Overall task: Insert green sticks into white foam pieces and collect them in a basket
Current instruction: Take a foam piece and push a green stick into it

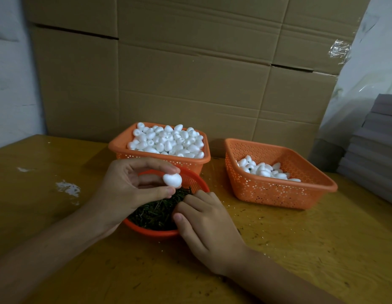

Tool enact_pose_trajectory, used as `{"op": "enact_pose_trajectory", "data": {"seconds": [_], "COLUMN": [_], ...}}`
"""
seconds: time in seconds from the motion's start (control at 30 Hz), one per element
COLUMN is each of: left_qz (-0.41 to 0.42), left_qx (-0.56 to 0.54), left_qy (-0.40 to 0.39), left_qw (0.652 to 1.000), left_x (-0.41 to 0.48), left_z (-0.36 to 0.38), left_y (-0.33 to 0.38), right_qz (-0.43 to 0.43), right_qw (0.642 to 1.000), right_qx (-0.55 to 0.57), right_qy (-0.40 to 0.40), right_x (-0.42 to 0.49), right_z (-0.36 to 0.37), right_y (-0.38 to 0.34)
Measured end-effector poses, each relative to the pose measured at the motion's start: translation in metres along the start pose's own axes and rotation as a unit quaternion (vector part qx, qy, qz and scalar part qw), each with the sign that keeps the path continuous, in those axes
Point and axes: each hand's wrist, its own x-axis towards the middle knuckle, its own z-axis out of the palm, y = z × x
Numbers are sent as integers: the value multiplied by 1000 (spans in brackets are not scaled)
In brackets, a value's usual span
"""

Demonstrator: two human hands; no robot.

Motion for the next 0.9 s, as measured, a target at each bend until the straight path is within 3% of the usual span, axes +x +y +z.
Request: {"op": "enact_pose_trajectory", "data": {"seconds": [0.2,0.6,0.9], "left_qz": [13,9,15], "left_qx": [20,25,22], "left_qy": [-7,-10,-15], "left_qw": [1000,1000,1000], "left_x": [0,0,0], "left_z": [-1,0,-1], "left_y": [1,3,2], "right_qz": [3,99,62], "right_qw": [1000,969,977], "right_qx": [10,224,202], "right_qy": [8,-9,-35], "right_x": [0,4,3], "right_z": [1,-6,-7], "right_y": [0,3,5]}}
